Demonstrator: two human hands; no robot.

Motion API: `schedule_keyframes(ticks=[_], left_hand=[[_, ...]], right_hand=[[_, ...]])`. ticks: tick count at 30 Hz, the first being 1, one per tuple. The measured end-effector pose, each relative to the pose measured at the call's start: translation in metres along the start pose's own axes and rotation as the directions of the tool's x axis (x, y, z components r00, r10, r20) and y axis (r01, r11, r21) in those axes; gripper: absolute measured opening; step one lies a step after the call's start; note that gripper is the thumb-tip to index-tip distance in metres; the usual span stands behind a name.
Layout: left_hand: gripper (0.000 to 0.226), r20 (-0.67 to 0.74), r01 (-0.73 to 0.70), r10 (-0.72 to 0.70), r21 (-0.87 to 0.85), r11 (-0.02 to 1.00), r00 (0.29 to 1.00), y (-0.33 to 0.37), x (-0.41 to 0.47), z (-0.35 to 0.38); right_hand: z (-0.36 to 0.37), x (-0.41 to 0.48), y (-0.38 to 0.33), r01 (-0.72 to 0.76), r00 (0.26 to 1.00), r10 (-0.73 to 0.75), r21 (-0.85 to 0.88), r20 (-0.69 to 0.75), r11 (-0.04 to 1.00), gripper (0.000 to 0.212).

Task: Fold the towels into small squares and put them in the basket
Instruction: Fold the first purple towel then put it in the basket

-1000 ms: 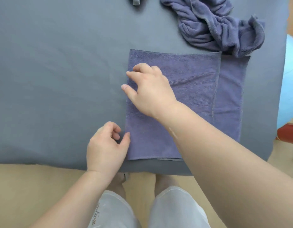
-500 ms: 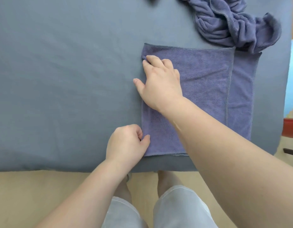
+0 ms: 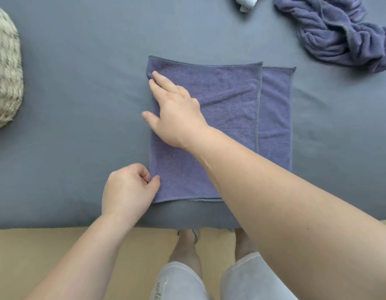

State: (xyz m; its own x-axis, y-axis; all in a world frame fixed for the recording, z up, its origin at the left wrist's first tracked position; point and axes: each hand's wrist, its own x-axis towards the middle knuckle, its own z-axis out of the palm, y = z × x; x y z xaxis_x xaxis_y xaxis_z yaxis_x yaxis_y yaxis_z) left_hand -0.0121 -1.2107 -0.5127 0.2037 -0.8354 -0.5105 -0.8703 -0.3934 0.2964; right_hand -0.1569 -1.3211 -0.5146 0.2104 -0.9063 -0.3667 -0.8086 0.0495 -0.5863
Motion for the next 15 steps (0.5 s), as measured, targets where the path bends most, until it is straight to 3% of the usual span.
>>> schedule_keyframes(ticks=[4, 7, 11, 15], left_hand=[[0.030, -0.065, 0.048, -0.044, 0.051, 0.998, 0.997, -0.025, 0.007, -0.013], [0.038, -0.108, 0.010, 0.000, 0.093, 0.996, 0.994, -0.024, 0.005, -0.015], [0.034, -0.073, -0.259, 0.263, 0.054, 0.964, 0.962, 0.010, -0.012, 0.003], [0.028, 0.023, -0.516, 0.516, -0.021, 0.857, 0.856, 0.052, -0.032, 0.040]], right_hand=[[0.009, 0.006, -0.015, 0.076, 0.995, -0.080, 0.058, 0.065, 0.995, 0.073], [0.009, 0.000, -0.005, 0.066, 0.997, -0.061, 0.127, -0.041, 0.990, 0.064], [-0.007, -0.025, 0.041, 0.023, 0.931, 0.052, 0.200, -0.361, 0.980, 0.047], [-0.043, -0.053, 0.104, -0.145, 0.869, 0.260, 0.286, -0.422, 0.947, 0.039]])
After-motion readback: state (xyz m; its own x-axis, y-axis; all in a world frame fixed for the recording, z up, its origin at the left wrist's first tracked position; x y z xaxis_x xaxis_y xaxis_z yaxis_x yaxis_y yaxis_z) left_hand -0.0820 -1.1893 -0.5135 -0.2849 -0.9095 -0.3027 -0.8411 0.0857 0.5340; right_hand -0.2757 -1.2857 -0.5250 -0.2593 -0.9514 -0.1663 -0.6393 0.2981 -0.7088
